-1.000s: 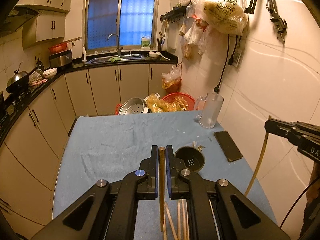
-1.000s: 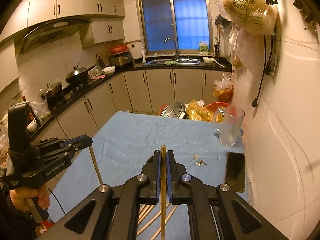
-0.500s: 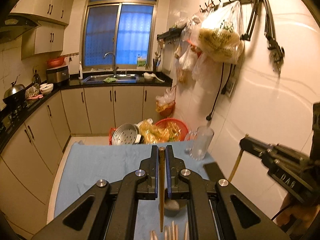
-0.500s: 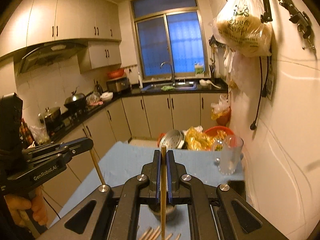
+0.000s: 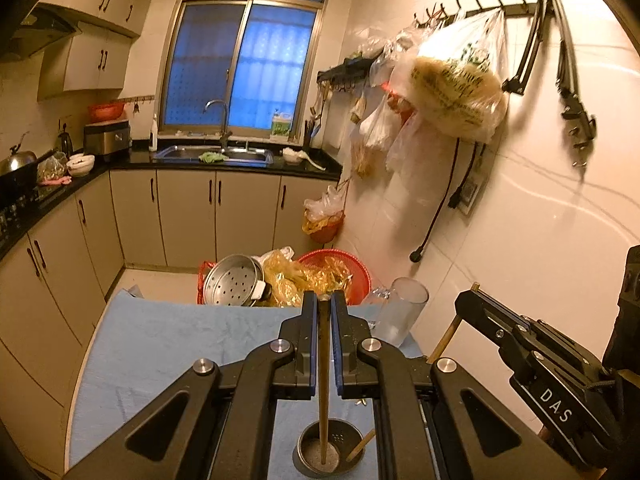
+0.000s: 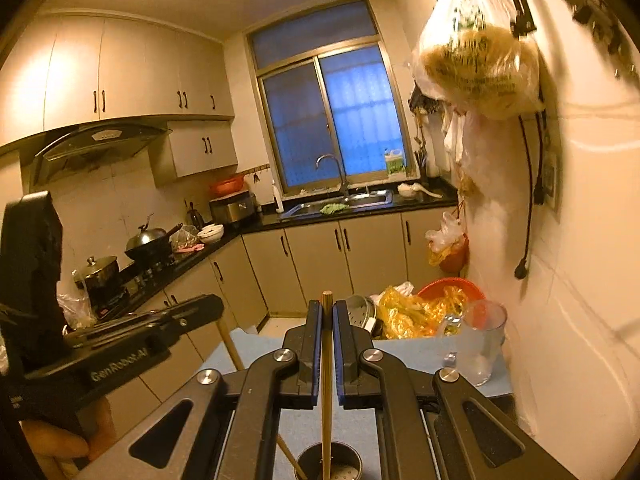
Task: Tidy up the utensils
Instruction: 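Lower both chopsticks into the black cup and open both tools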
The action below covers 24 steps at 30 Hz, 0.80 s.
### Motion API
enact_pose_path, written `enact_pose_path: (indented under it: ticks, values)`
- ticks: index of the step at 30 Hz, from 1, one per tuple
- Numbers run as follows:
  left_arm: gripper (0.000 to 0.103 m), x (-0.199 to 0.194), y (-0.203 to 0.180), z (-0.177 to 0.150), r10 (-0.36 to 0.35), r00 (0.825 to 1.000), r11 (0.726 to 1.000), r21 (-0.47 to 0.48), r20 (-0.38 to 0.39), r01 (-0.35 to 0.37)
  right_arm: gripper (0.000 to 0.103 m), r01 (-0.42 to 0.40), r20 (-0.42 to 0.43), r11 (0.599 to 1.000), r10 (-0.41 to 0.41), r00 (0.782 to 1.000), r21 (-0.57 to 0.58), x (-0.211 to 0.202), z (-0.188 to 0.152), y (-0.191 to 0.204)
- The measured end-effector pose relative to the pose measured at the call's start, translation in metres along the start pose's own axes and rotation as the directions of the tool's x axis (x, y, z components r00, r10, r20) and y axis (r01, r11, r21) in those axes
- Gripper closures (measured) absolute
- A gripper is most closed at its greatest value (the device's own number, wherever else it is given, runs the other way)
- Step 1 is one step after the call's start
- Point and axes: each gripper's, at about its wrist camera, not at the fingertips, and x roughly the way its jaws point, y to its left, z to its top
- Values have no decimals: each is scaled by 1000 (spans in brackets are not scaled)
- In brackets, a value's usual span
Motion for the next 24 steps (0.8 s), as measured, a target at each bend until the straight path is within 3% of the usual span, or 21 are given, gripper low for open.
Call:
enact_pose_path:
  ticks: [8, 24]
  values:
    - [96, 31, 8, -22, 7, 998, 1000, -11, -65, -8, 97, -19, -58, 999, 20, 998, 26, 32, -27, -17]
    - [96, 62, 9, -59, 19, 987, 1000, -15, -157, -22, 97, -32, -139, 997, 42, 989, 69, 53, -67, -33]
